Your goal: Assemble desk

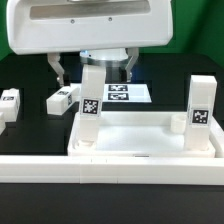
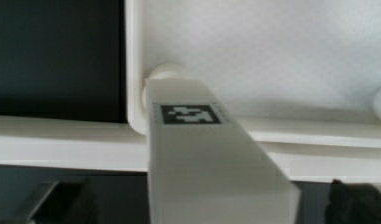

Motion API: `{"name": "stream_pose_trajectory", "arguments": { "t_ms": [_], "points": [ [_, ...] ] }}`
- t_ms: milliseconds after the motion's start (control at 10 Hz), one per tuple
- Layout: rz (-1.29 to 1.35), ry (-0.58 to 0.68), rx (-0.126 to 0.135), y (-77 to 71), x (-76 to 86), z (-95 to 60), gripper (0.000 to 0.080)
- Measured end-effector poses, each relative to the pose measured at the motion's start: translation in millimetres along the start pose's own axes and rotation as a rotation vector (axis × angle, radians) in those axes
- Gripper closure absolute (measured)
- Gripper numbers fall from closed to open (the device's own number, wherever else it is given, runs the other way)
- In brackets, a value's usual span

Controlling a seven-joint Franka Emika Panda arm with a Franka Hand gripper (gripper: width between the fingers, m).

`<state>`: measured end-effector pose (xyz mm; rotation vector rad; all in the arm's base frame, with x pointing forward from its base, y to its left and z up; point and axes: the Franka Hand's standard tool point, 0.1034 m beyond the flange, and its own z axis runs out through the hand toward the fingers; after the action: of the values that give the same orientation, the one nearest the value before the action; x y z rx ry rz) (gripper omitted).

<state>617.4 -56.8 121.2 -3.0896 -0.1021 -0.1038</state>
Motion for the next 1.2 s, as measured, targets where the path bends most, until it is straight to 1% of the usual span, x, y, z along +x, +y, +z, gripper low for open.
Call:
{"name": "stream_pose_trajectory", "arguments": {
  "t_ms": [100, 200, 300, 400, 500, 600, 1000, 1100, 1200],
  "points": [
    [-0.001, -0.001, 0.0, 1.5, -1.9, 1.4, 0.0151],
    [-0.003, 0.003, -0.001, 2.1, -3.0, 3.1, 0.018],
    [-0.006, 0.007, -0.003, 1.0, -3.1, 4.1, 0.018],
    [-0.006, 0.007, -0.003, 1.2, -3.0, 3.9, 0.0358],
    [-0.005, 0.008, -0.003, 1.6, -2.9, 3.9, 0.0358],
    [-0.005, 0.008, -0.003, 1.8, -3.0, 4.0, 0.0508],
    [0.01, 0.008, -0.002, 1.4, -3.0, 4.3, 0.0508],
    [0.064, 0.009, 0.0, 0.8, -3.0, 4.4, 0.0508],
    [0.187, 0.009, 0.0, 0.7, -2.9, 4.5, 0.0508]
  ]
}}
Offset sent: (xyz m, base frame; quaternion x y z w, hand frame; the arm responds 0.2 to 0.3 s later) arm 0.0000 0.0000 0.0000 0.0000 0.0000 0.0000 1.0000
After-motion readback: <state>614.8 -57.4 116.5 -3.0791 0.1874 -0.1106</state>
